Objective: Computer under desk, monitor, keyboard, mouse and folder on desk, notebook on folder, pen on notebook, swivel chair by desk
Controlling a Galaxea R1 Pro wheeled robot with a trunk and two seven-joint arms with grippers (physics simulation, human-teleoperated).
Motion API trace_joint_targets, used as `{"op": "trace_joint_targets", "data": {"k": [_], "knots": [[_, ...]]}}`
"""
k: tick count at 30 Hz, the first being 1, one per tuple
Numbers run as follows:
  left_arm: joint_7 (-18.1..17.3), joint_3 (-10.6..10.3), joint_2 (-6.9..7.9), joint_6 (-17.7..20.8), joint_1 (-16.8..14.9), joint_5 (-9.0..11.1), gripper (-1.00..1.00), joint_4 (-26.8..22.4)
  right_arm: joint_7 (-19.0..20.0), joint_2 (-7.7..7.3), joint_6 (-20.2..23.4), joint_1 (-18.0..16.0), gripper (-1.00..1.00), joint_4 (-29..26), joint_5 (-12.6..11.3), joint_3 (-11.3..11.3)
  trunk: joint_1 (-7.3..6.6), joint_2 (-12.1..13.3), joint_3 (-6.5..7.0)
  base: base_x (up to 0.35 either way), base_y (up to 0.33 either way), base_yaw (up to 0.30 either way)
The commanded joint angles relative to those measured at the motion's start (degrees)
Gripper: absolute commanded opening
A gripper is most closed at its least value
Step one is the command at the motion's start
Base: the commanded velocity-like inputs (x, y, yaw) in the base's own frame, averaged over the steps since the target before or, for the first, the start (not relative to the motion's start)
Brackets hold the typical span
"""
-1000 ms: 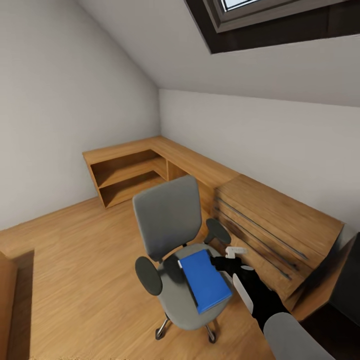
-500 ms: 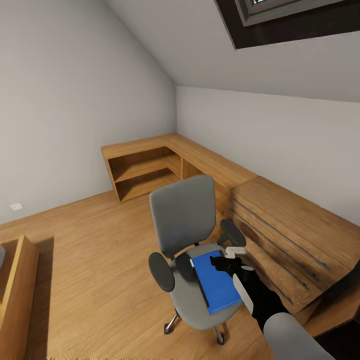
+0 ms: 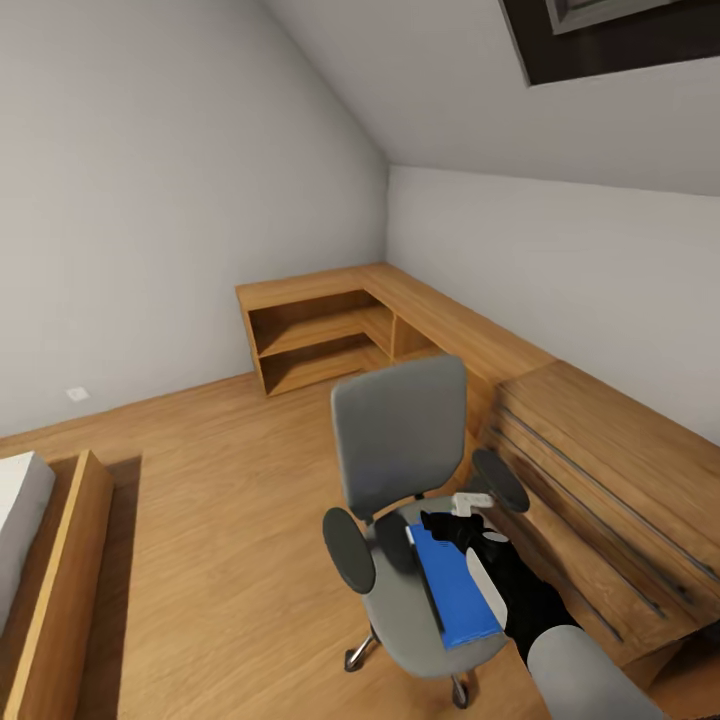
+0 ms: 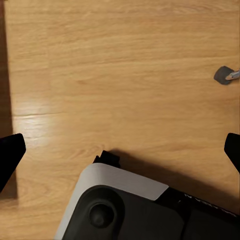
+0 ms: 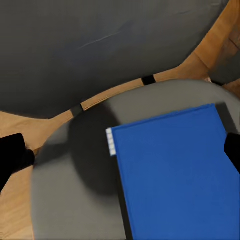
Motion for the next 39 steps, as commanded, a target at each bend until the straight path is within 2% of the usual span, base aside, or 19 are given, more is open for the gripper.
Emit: {"op": "trace_joint_targets", "data": {"k": [1,8,14,23,39], "knots": [[-0.14,-0.09,-0.01,-0.16,-0.04,0.54,1.00,0.04,-0.07,-0.03,0.25,-0.02,1.00,-0.09,-0.52,0.09,0.03,-0.05,-0.10,0.266,0.000,0.110],[-0.15,-0.09,0.04,-0.16,-0.04,0.61,1.00,0.04,0.04,-0.03,0.19,-0.02,1.00,0.30,-0.40,0.14,0.03,-0.05,-0.22,0.234,0.000,0.050],[-0.15,-0.09,0.07,-0.16,-0.04,0.62,1.00,0.03,0.03,-0.11,-0.19,-0.01,1.00,1.00,-0.43,0.10,0.03,-0.05,-0.24,0.055,0.000,0.009],[-0.14,-0.09,0.08,-0.16,-0.04,0.63,1.00,0.04,-0.13,-0.17,-3.15,-0.02,1.00,2.88,-0.43,0.07,0.03,-0.05,-0.25,0.011,0.000,0.002],[-0.16,-0.09,0.02,-0.16,-0.04,0.63,1.00,0.05,-0.21,-0.25,-3.74,-0.02,1.00,3.73,-0.50,0.00,0.03,-0.05,-0.25,0.088,0.000,0.000]]}}
